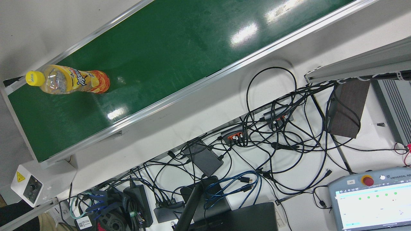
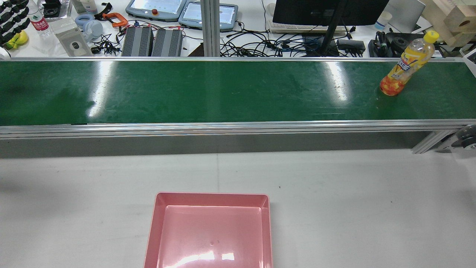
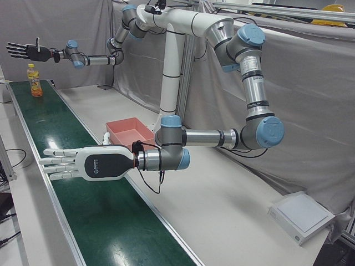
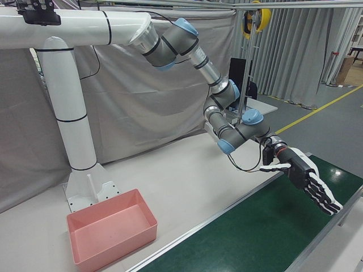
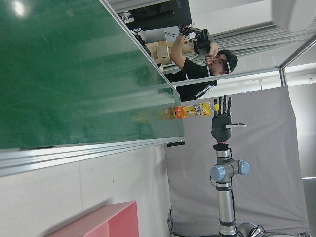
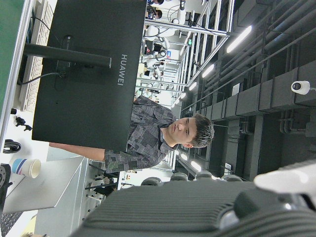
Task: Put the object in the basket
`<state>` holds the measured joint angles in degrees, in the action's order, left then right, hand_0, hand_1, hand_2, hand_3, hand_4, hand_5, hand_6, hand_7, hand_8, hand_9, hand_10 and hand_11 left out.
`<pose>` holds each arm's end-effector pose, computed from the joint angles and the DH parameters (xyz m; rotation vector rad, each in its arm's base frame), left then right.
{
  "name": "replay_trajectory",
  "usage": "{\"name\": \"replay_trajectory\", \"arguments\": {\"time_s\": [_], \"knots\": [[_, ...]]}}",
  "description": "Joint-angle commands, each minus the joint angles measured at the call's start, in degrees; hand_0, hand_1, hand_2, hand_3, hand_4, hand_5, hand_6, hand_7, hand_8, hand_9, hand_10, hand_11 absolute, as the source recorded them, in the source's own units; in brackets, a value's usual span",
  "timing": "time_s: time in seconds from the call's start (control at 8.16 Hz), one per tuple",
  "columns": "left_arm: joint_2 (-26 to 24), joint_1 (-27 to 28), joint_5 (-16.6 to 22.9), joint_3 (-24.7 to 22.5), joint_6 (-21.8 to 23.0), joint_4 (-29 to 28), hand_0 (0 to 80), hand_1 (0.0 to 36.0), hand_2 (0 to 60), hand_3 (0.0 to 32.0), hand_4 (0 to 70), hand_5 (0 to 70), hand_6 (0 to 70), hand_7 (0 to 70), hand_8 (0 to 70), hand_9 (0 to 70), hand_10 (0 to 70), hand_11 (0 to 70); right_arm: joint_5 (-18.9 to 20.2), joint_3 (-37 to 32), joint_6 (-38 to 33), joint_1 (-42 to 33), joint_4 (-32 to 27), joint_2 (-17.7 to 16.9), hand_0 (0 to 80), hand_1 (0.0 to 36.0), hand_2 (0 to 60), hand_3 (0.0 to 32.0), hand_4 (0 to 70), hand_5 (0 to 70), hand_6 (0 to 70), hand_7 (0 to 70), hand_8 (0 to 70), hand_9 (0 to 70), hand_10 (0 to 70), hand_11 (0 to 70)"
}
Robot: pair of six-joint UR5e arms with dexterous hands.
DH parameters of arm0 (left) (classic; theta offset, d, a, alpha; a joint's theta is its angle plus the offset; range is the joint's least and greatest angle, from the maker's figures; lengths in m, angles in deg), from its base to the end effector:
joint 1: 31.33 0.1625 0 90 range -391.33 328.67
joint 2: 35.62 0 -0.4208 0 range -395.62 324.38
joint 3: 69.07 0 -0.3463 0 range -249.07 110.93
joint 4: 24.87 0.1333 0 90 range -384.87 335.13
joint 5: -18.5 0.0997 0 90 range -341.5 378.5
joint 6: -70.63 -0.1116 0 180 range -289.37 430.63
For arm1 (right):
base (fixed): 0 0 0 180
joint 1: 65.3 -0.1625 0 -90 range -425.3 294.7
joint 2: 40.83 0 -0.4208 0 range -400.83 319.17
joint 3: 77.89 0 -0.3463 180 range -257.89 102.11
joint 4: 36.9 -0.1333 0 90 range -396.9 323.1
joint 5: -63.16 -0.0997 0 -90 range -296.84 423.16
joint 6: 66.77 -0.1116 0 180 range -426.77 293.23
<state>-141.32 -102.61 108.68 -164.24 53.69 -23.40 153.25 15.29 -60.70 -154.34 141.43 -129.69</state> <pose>0.0589 -0.5880 0.5012 -0.0384 2.3082 -1.5549 0.1251 -0.4772 0.6446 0.0998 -2.2724 2.0444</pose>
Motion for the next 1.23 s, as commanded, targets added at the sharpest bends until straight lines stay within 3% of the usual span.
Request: {"name": "replay_trajectory", "arguments": {"time_s": [0.0, 0.12, 0.25, 0.37, 0.86, 1.1], "knots": [[0.2, 0.4, -3.9, 2.9, 3.4, -4.8, 59.0, 7.9, 0.0, 0.0, 0.0, 12.0, 0.0, 1.7, 0.0, 0.0, 0.7, 3.1, 0.0, -0.1, 0.0, 0.0, -0.1, 0.0, 0.0, 0.0, 0.0, 0.0, 0.0, 0.0, 0.0, 0.0, 0.0, 0.0, 0.0, 0.0], [0.1, 2.5, -6.8, 8.1, 11.1, -8.7, 58.6, 7.7, 0.0, 0.0, 0.0, 11.6, 0.0, 1.7, 0.0, 0.0, 0.7, 3.1, 0.0, 0.0, 0.0, 0.0, 0.0, 0.0, 0.0, 0.0, 0.0, 0.0, 0.0, 0.0, 0.0, 0.0, 0.0, 0.0, 0.0, 0.0], [0.9, 2.8, -8.2, 4.4, 7.6, -3.4, 58.6, 8.3, 0.0, 0.0, 0.0, 11.3, 0.0, 1.7, 0.0, 0.0, 0.8, 3.3, 0.0, 0.0, 0.0, 0.0, 0.0, 0.0, 0.0, 0.0, 0.0, 0.0, 0.0, 0.0, 0.0, 0.0, 0.0, 0.0, 0.0, 0.0], [1.3, 3.0, -8.3, 1.9, 6.8, -2.6, 63.5, 11.3, 0.0, 0.0, 0.0, 11.1, 0.0, 1.1, 0.0, 0.0, 0.4, 2.8, 0.0, 0.0, 0.0, 0.0, 0.0, 0.0, 0.0, 0.0, 0.0, 0.0, 0.0, 0.0, 0.0, 0.0, 0.0, 0.0, 0.0, 0.0], [2.1, 3.0, -8.4, 1.9, 6.3, -4.7, 66.4, 12.3, 0.0, 0.0, 0.0, 13.6, 0.0, 0.8, 0.0, 0.0, 0.7, 3.5, 0.0, 0.0, 0.0, 0.0, 0.0, 0.0, 0.0, 0.0, 0.0, 0.0, 0.0, 0.0, 0.0, 0.0, 0.0, 0.0, 0.0, 0.0], [2.2, 3.0, -8.3, 1.9, 6.2, -4.8, 63.3, 11.5, 0.0, 0.0, 0.0, 14.2, 0.0, 1.0, 0.0, 0.0, 1.3, 4.3, 0.0, 0.0, 0.0, 0.0, 0.0, 0.0, 0.0, 0.0, 0.0, 0.0, 0.0, 0.0, 0.0, 0.0, 0.0, 0.0, 0.0, 0.0]]}}
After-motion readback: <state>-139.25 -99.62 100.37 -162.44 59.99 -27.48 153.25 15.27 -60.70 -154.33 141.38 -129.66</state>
